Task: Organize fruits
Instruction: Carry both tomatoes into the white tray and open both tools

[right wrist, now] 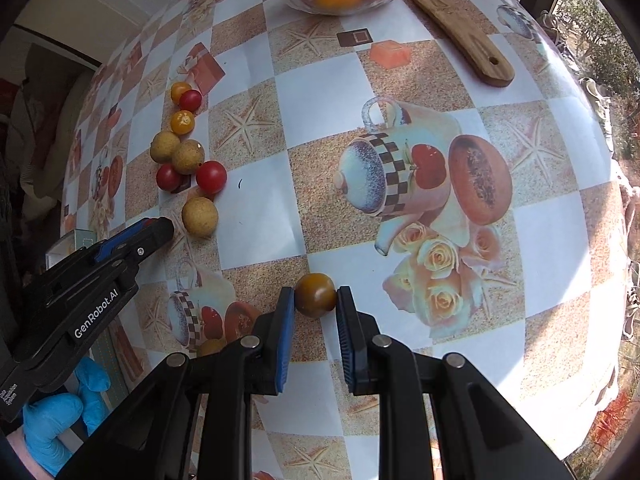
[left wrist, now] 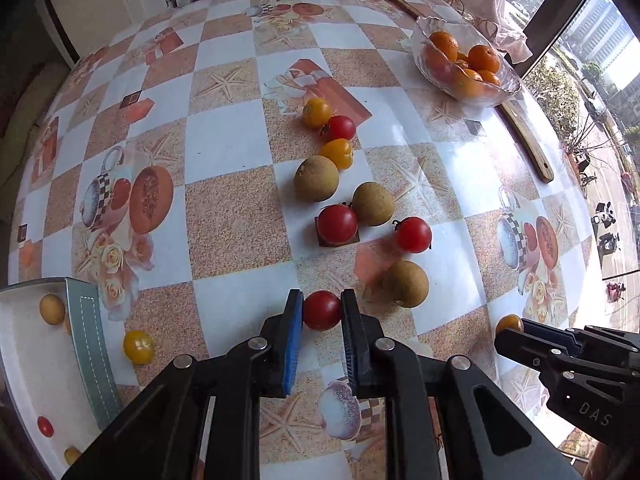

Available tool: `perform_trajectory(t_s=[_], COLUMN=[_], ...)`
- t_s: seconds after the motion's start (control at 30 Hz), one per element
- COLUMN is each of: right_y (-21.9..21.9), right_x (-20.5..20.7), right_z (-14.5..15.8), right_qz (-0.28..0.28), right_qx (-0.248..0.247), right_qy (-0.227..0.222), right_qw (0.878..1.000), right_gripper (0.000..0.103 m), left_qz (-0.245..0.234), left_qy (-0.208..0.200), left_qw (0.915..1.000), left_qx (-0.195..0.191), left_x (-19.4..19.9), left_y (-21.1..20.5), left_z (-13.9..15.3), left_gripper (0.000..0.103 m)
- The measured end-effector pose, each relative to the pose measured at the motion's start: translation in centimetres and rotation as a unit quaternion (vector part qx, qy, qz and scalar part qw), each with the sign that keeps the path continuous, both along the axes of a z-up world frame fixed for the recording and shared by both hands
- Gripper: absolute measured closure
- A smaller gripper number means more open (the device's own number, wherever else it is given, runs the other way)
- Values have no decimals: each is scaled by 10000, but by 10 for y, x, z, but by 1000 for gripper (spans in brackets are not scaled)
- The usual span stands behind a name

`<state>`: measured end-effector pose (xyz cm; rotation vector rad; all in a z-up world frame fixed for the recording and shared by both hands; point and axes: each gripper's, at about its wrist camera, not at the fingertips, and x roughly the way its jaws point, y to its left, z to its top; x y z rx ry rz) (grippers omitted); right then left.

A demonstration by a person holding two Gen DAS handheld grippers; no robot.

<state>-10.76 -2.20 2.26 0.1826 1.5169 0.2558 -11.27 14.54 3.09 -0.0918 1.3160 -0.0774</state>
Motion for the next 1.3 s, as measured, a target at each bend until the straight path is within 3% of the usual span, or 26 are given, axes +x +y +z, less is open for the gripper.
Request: perform_trajectory(t_s=[0.53, 1.07, 1.3], right_y=[42, 174, 243], right_x=[-20, -41, -51], right_z=[28, 48, 49], right_qz=[606, 1844, 2362], right_qx=[124, 321, 490], right_qy=[-172, -303, -287], right_qw=[9979, 9819, 9700], right_gripper=[80, 80, 80], left_qz=[735, 1860, 2226], left_qy=[-171, -307, -295], left_qw=[9970, 9821, 9743], left_qx=[-175, -49, 194], left_x=[-66, -140, -145], left_y=[67, 173, 228], left_z=[32, 45, 37], left_gripper=[83, 83, 83])
